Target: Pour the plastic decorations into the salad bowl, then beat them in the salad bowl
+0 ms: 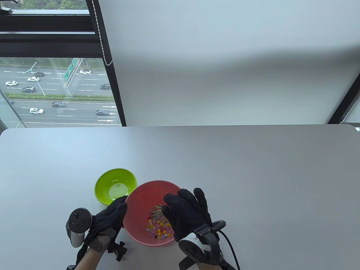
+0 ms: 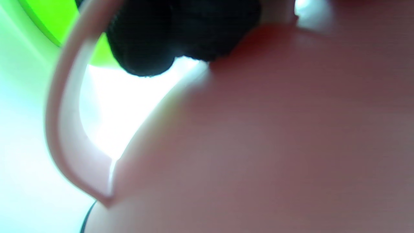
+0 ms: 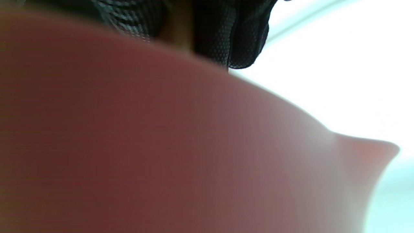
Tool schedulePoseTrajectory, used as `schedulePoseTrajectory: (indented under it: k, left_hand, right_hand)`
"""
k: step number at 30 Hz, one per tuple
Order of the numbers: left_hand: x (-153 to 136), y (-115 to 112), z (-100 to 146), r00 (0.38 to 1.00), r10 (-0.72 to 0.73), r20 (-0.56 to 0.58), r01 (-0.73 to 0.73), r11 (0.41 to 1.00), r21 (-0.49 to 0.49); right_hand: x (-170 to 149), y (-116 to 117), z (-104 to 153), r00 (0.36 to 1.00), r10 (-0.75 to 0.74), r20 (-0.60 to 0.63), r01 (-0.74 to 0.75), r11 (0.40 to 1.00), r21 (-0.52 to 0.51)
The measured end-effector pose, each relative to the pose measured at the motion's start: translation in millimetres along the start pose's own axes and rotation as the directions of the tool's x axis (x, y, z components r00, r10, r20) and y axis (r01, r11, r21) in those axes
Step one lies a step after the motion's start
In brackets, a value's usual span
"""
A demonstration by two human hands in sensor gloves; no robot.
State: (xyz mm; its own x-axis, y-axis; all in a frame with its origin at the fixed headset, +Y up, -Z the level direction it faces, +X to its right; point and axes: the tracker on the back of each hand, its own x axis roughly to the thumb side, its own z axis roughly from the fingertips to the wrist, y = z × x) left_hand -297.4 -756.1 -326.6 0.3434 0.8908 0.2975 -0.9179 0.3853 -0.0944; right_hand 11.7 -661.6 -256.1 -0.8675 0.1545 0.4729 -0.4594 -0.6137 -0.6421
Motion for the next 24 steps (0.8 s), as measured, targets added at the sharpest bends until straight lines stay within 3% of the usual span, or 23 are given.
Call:
schedulePoseTrajectory:
  k: [13, 24]
  left_hand:
    - [0.0, 0.1, 0.0, 1.000, 0.000, 0.000, 0.000, 1.000, 0.000]
    - [-0.1, 0.2, 0.1, 1.000, -0.001, 0.000, 0.001, 1.000, -0.001]
  right_hand:
    - [-0.3, -5.6, -0.3, 0.998, 0.058, 0.025, -0.057, 0.998, -0.031]
    - [-5.8, -6.7, -0.7, 0.998, -0.042, -0.046, 0.041, 0.999, -0.015]
